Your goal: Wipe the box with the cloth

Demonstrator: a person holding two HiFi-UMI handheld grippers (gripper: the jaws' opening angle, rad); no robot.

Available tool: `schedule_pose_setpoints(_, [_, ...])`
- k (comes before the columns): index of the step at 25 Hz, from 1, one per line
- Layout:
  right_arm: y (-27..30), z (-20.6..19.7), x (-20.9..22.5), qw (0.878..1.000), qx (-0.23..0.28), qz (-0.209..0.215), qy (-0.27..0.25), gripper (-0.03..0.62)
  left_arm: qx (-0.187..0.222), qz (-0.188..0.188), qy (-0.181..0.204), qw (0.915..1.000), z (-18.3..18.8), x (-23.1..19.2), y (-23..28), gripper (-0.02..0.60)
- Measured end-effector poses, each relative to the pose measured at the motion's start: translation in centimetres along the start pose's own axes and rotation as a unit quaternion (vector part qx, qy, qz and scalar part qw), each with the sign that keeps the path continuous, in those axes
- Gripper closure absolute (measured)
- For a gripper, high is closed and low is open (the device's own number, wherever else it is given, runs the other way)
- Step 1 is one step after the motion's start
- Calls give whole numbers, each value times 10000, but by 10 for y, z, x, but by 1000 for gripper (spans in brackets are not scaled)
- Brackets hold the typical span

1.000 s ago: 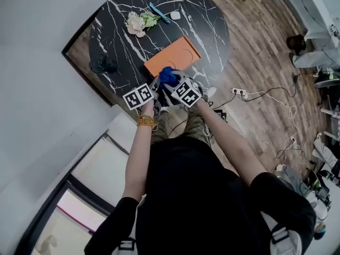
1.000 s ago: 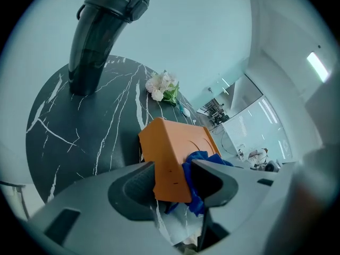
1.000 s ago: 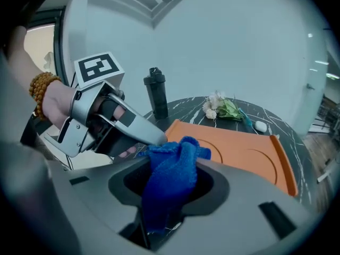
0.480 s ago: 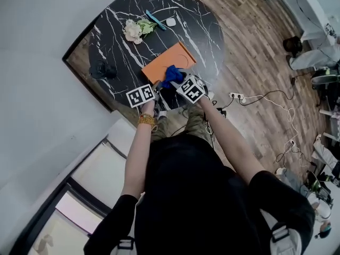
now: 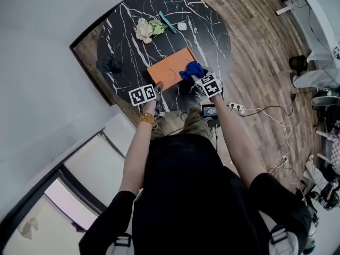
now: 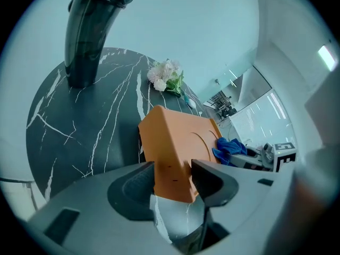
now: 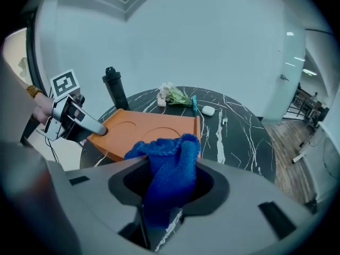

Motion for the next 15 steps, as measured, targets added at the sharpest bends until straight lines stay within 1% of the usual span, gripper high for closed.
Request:
schedule_pose_setpoints(3, [1, 0, 0, 9999, 50, 134, -73, 450, 11, 233, 78, 9997, 2, 3, 1, 376])
schedule_pose_setpoints(5, [2, -2, 0, 9987, 25, 350, -361, 450, -30, 454, 132, 9989, 1, 5, 2, 385])
schedule_pose_setpoints(7, [1, -4, -4, 9949, -6, 711, -710, 450, -105, 732, 266, 9969, 0, 8, 0, 396])
schedule_pose_setpoints(8, [0, -4, -5, 9917, 11, 983, -830, 449, -150, 892, 385, 9952, 0, 10, -2, 416])
schedule_pose_setpoints(10, [-3, -1, -4, 9814, 118, 1709, -865, 450, -240, 1209, 603, 9905, 1, 13, -3, 413])
schedule_pose_setpoints(11, [-5, 0, -1, 9740, 176, 2097, -839, 448, -273, 1310, 622, 9890, 1, 14, -3, 408])
schedule_pose_setpoints(13, [-14, 1, 8, 9577, 348, 2715, -889, 448, -317, 1392, 456, 9887, 1, 15, -2, 406])
schedule_pose_setpoints(15, [-25, 7, 28, 9459, 653, 3007, -1027, 448, -351, 1471, 224, 9883, 1, 15, 0, 398])
Point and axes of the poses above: the fingertips, and each gripper's own axes: y forward along the fingers, x to its right, z out of its top, the point moved 2 cm from there along -y, backward along the fingers, and after that the axes turned 7 degrees about -x, right-handed, at the moved point
